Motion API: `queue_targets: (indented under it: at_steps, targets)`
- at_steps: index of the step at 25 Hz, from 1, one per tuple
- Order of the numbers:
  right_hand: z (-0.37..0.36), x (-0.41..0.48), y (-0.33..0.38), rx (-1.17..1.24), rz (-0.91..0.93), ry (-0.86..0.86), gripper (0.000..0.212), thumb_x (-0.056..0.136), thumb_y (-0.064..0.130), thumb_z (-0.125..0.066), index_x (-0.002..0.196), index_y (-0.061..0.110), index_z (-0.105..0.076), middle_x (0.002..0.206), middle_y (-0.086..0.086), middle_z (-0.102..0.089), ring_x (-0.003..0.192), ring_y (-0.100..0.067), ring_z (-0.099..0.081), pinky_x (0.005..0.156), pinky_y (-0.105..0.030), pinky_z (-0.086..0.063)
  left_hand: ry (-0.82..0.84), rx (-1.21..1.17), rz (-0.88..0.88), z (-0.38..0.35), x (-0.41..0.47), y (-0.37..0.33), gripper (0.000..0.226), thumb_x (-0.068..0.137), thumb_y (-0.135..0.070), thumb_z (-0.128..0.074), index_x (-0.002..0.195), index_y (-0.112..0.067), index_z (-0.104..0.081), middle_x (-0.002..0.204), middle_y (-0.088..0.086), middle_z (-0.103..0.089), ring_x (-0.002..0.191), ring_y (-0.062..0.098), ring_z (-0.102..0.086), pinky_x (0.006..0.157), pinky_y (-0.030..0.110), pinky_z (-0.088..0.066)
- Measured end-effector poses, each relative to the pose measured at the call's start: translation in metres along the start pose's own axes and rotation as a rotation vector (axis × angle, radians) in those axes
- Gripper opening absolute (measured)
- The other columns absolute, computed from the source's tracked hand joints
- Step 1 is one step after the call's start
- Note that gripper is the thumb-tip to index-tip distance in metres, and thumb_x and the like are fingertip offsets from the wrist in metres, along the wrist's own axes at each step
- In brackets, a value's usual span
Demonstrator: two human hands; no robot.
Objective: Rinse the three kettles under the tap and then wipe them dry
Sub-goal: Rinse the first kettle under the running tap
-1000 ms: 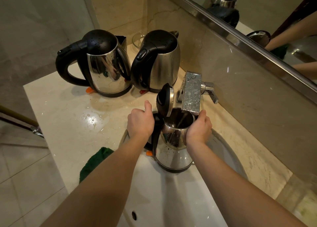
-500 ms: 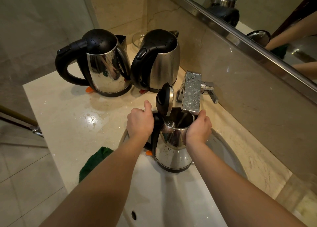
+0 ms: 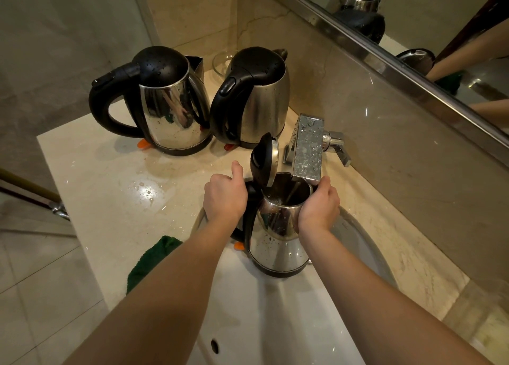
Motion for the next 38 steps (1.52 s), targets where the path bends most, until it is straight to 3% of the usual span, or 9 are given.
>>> queue_targets:
  at_steps: [18,25,38]
  targets:
    - [-0.0008,-0.0001,0.0013,0.007,-0.005,0.007,0.039,0.102,0.041,-0.033,0.093,0.012,-0.058,0.076,0.002,-0.053,0.070,-0.012,-0.048,0.070,-0.035,-0.033,0.002,0.005,0.006,-0.0008,0.0026,0.0018,0.063,0.101,-0.051,-0.036,0.056,-0.008,-0.044,0.060,0.009,-0.048,0.055,0.020,-0.045,0.056,0.035,-0.037]
    - [-0.0027,0.0002,0.0005,0.000,-0.009,0.001,0.041,0.101,0.042,-0.033,0.092,0.011,-0.060,0.077,-0.001,-0.055,0.075,-0.020,-0.052,0.073,-0.038,-0.038,-0.004,0.004,0.009,0.0002,0.0008,0.0001,0.062,0.101,-0.050,-0.036,0.056,-0.009,-0.043,0.060,0.008,-0.048,0.055,0.020,-0.045,0.058,0.035,-0.038]
    - [-0.0016,-0.0006,0.0034,-0.010,-0.004,0.003,0.040,0.102,0.039,-0.033,0.093,0.010,-0.059,0.075,0.003,-0.052,0.068,-0.010,-0.045,0.072,-0.035,-0.031,-0.004,0.000,0.012,0.0001,0.0017,0.0010,0.061,0.101,-0.050,-0.037,0.055,-0.009,-0.043,0.060,0.008,-0.048,0.054,0.020,-0.044,0.057,0.036,-0.038]
Point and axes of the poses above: each hand's wrist, its own x-axis towards the middle knuckle, its own z-axis out of the back of the hand, y = z × x, the point moved 2 cm from there along x, towards the middle knuckle
